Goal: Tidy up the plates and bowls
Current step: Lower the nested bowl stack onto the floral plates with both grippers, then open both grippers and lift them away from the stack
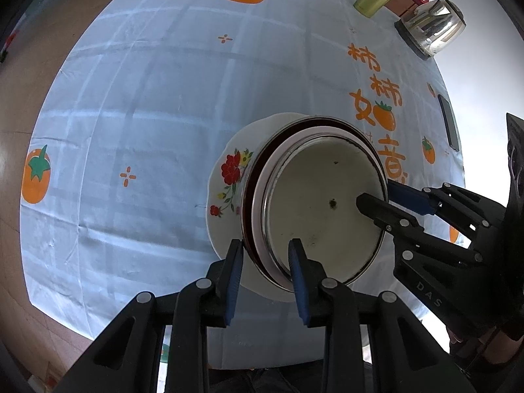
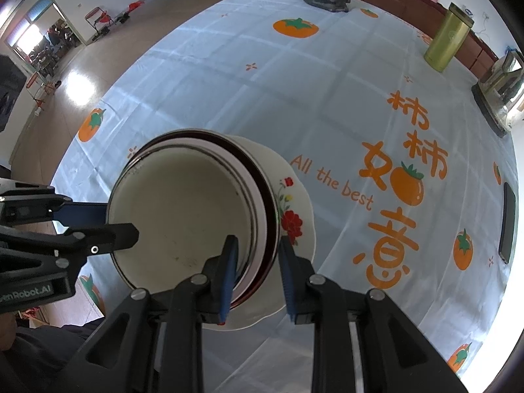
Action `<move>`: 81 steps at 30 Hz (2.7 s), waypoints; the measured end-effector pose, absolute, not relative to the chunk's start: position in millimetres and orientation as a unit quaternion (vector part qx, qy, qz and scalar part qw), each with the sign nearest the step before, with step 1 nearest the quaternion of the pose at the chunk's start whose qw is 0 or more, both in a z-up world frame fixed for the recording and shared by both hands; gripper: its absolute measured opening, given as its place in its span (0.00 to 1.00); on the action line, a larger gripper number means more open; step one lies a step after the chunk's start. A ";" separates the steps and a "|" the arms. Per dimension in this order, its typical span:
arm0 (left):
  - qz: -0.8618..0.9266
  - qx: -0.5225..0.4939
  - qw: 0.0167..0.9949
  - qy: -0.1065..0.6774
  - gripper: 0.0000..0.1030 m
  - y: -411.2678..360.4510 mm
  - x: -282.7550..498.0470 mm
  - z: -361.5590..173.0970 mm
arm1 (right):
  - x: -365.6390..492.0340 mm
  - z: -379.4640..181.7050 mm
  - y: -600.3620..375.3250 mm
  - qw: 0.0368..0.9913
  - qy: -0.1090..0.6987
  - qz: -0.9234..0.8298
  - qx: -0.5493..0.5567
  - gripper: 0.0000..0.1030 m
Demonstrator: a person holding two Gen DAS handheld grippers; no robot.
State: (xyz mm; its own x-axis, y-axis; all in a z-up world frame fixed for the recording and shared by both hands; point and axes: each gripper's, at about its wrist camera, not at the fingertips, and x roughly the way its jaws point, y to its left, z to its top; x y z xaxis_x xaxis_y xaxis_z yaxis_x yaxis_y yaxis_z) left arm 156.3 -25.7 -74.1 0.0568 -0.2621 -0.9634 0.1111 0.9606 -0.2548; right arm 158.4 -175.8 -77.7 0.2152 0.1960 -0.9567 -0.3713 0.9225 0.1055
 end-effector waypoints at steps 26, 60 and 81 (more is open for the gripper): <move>-0.128 -0.060 0.719 0.680 0.30 -25.8 157.8 -81.0 | 160.0 -78.9 -175.8 0.773 0.602 0.185 -0.078 0.25; -0.128 -0.047 0.751 0.646 0.42 -26.4 154.8 -66.5 | 152.8 -77.3 -175.0 0.787 0.585 0.182 -0.072 0.52; -0.115 0.043 0.858 0.499 0.44 -37.3 112.9 -0.8 | 90.6 10.9 -204.0 0.908 0.406 0.092 -0.049 0.72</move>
